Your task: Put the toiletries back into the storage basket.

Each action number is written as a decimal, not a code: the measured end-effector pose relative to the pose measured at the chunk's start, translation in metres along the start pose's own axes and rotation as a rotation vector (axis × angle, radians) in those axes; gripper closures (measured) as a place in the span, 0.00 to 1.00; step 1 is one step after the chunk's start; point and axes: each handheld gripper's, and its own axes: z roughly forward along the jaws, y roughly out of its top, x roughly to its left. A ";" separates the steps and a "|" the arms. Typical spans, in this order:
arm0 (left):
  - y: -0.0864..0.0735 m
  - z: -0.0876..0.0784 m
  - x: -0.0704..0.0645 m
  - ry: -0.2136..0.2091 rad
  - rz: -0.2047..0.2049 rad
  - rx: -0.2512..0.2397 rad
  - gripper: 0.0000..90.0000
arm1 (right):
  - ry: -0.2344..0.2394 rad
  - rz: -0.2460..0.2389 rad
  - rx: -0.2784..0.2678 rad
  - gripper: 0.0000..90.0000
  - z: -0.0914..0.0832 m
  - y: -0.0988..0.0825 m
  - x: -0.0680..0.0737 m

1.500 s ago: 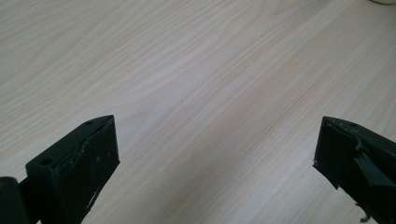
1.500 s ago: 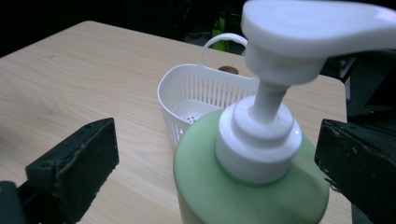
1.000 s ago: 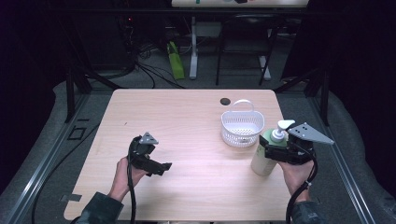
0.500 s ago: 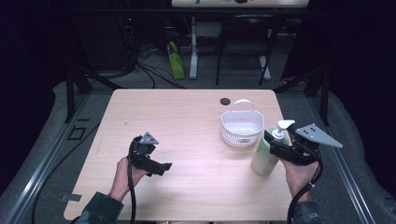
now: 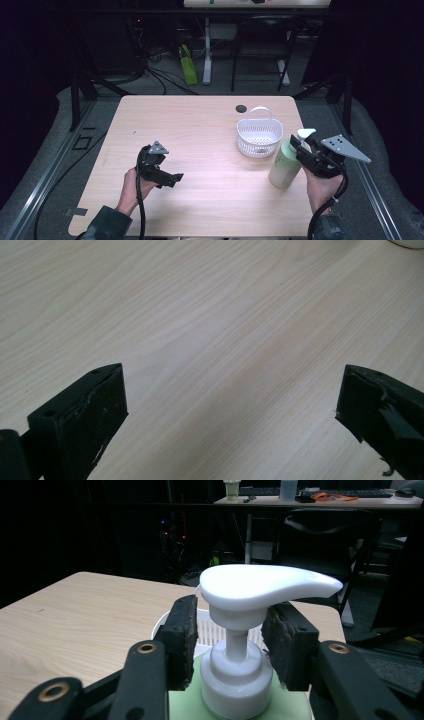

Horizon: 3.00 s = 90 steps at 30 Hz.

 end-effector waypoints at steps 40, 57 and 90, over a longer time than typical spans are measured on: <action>0.000 0.000 -0.001 -0.004 0.011 -0.005 0.00 | 0.048 0.062 -0.083 0.74 0.003 -0.004 -0.002; 0.000 0.000 -0.001 -0.008 0.012 -0.005 0.00 | 0.061 0.042 -0.111 0.74 -0.004 0.006 0.002; 0.000 0.001 -0.002 0.013 0.027 0.008 0.00 | 0.076 0.015 -0.129 0.74 -0.018 0.029 0.003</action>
